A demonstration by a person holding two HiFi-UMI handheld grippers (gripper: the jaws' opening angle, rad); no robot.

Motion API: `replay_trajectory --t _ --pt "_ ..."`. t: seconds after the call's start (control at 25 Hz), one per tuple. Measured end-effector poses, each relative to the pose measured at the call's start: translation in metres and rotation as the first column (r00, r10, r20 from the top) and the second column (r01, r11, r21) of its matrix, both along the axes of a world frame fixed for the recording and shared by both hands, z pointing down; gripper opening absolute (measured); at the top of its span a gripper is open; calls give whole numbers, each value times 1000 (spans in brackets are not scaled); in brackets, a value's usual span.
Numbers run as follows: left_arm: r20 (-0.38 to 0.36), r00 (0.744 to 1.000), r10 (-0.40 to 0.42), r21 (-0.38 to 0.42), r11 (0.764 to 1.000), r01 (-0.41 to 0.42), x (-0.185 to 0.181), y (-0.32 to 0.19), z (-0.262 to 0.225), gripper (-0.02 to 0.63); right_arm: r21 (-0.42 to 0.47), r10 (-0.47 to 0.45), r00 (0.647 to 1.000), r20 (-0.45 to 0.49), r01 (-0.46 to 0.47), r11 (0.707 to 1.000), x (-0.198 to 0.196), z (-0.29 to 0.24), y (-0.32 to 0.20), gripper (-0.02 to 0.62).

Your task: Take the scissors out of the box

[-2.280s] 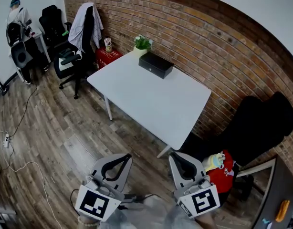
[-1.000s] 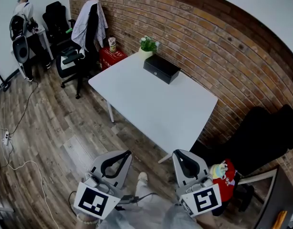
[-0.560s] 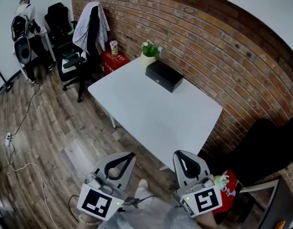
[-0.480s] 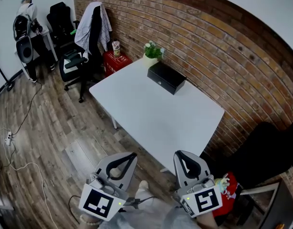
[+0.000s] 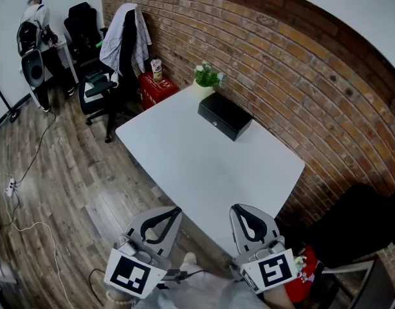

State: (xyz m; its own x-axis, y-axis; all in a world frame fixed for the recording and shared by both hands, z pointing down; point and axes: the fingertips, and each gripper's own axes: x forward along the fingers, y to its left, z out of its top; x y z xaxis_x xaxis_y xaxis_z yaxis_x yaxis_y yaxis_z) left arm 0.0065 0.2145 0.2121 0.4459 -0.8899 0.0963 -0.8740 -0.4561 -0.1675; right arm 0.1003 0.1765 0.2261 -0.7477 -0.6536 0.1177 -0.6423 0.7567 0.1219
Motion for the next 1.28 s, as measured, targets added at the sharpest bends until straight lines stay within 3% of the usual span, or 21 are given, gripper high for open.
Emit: replay_trajectory --t 0.36,0.56,1.28 --pt "2 1000 -25 -2 1000 25 4 -44 2 18 1 -23 1000 9 23 1000 3 2 -47 44" --pt "-2 999 -38 -9 999 38 9 -58 2 18 -22 -33 999 -30 32 999 11 8 -61 44" --pt "15 999 -32 -7 999 32 24 -72 4 18 -29 -7 1000 -14 7 1000 30 14 -73 44"
